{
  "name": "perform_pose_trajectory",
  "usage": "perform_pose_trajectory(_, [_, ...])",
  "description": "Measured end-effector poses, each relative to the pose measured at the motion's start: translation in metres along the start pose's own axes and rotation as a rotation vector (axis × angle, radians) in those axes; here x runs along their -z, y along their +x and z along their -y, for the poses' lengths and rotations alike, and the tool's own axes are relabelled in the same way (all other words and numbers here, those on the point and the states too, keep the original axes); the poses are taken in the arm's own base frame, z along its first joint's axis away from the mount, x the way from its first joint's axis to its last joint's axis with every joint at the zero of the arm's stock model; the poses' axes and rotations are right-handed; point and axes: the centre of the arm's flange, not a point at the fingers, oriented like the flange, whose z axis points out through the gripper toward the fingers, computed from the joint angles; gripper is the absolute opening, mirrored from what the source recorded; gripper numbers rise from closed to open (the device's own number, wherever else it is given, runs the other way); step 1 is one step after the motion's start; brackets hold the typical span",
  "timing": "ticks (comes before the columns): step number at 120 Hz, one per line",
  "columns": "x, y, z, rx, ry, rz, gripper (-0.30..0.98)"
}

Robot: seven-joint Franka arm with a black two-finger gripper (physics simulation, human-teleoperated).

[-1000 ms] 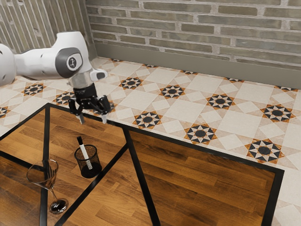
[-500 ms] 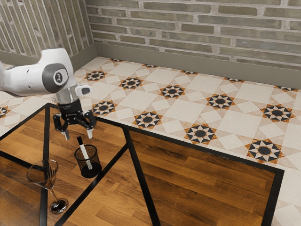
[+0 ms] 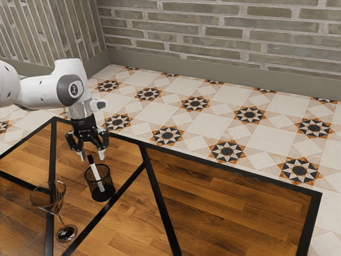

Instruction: Take the marker out of the pen holder and place it to the left of the pen holder.

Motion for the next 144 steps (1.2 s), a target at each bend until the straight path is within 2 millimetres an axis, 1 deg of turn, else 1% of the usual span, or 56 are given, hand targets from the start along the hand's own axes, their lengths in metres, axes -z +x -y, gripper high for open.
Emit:
perform_pose_trajectory(7, [0.001,-0.001,-0.001,-0.003,0.000,0.002,0.35])
perform_pose_trajectory(33, [0.000,-0.004,0.000,-0.006,0.001,0.023,0.09])
perform_pose_trajectory(42, [0.001,-0.005,0.000,-0.008,0.001,0.024,0.02])
perform_pose_trajectory(52, [0.005,-0.005,-0.001,-0.010,0.001,0.025,-0.02])
perform_pose_trajectory(56, [0.016,-0.007,-0.003,-0.014,-0.002,0.016,-0.03])
perform_pose_trajectory(74, [0.108,-0.020,-0.016,-0.052,-0.006,-0.052,-0.07])
perform_pose_trajectory(87, [0.156,-0.030,-0.018,-0.069,0.039,-0.058,-0.08])
perform_pose_trajectory(92, [0.169,-0.032,-0.015,-0.068,0.067,-0.055,-0.08])
perform_pose_trajectory(98, [0.174,-0.028,-0.005,-0.050,0.102,-0.033,-0.09])
perform_pose_trajectory(104, [0.177,-0.021,0.009,-0.020,0.140,-0.004,-0.09])
perform_pose_trajectory(110, [0.175,-0.016,0.021,0.005,0.184,0.035,-0.09])
perform_pose_trajectory(118, [0.158,-0.010,0.040,0.044,0.252,0.117,-0.09])
perform_pose_trajectory(136, [0.095,0.007,0.064,0.103,0.389,0.347,-0.10])
perform_pose_trajectory(144, [0.053,0.019,0.072,0.125,0.444,0.465,-0.10])
